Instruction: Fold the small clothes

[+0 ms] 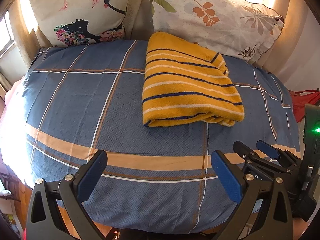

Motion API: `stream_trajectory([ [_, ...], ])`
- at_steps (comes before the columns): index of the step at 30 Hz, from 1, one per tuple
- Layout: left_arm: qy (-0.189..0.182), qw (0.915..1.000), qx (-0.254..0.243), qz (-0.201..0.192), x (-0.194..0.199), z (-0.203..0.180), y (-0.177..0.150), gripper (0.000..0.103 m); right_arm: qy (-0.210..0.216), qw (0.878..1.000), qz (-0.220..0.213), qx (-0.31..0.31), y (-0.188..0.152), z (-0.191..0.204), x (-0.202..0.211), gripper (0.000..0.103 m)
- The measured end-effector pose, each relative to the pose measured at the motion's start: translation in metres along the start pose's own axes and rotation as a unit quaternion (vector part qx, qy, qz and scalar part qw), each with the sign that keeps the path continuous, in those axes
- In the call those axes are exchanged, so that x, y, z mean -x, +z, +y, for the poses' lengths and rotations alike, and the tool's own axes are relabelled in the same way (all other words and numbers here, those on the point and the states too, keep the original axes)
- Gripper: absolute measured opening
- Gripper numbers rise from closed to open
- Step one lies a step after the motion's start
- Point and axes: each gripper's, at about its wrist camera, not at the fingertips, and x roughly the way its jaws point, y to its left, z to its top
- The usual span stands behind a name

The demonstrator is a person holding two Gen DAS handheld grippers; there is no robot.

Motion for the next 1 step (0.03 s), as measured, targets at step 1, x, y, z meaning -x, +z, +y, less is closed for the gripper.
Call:
stream_trajectory([
  [1, 0.0, 1.0, -0.001, 0.0, -0.0006, -0.0018, 0.0006, 0.103, 0.001, 1.0, 0.002, 0.0, 0.0005, -0.0016, -0.0015, 0.069],
])
